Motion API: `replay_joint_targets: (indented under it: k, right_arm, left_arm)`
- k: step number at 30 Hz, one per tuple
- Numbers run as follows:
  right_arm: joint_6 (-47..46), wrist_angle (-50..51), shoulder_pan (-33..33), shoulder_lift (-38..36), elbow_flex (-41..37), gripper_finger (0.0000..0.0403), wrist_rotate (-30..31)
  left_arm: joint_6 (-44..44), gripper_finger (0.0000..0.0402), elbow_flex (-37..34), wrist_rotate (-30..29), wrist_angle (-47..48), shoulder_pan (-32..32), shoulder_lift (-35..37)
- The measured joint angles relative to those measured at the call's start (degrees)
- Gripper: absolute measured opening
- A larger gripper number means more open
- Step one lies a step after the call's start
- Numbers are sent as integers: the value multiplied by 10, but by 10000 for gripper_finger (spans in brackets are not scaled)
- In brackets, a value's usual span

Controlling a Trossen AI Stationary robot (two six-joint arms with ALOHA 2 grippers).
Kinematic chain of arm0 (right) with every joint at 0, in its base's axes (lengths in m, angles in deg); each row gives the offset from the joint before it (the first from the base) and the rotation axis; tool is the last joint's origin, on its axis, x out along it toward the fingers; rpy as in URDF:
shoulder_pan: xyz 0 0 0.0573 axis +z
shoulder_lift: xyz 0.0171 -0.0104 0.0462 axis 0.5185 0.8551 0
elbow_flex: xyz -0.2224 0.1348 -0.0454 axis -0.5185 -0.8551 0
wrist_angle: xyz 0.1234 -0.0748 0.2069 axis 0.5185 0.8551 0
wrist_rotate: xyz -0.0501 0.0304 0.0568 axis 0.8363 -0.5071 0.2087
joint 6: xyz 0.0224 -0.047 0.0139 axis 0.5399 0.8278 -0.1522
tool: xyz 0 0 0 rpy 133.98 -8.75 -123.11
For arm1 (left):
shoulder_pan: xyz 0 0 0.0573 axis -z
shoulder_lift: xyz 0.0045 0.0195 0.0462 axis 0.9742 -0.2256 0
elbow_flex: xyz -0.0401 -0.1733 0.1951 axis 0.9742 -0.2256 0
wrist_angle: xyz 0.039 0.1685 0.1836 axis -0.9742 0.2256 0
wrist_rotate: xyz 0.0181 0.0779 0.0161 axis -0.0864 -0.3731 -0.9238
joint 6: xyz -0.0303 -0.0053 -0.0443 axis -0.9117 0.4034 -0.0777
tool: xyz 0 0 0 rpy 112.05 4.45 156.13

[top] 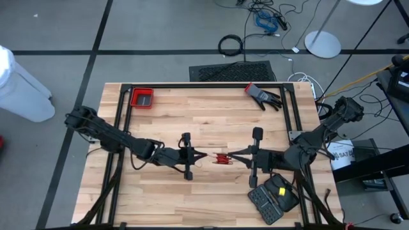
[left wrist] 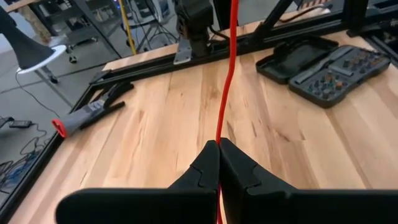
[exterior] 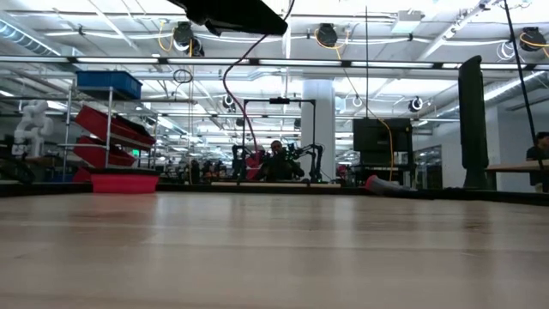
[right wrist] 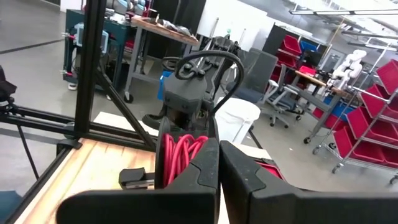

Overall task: Coil cords
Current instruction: Coil the red wire onto the spool

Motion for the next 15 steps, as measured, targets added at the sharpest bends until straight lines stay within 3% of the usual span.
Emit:
replay_joint_targets:
  k: [11, 15]
  right_arm:
    - [-32, 29, 0, -4, 0, 0, 0]
    - [-34, 34, 0, -7, 0, 0, 28]
  left_arm:
    - [0, 2, 0, 1, 5, 0, 14]
    - [-1, 2, 0, 2, 29, 1, 15]
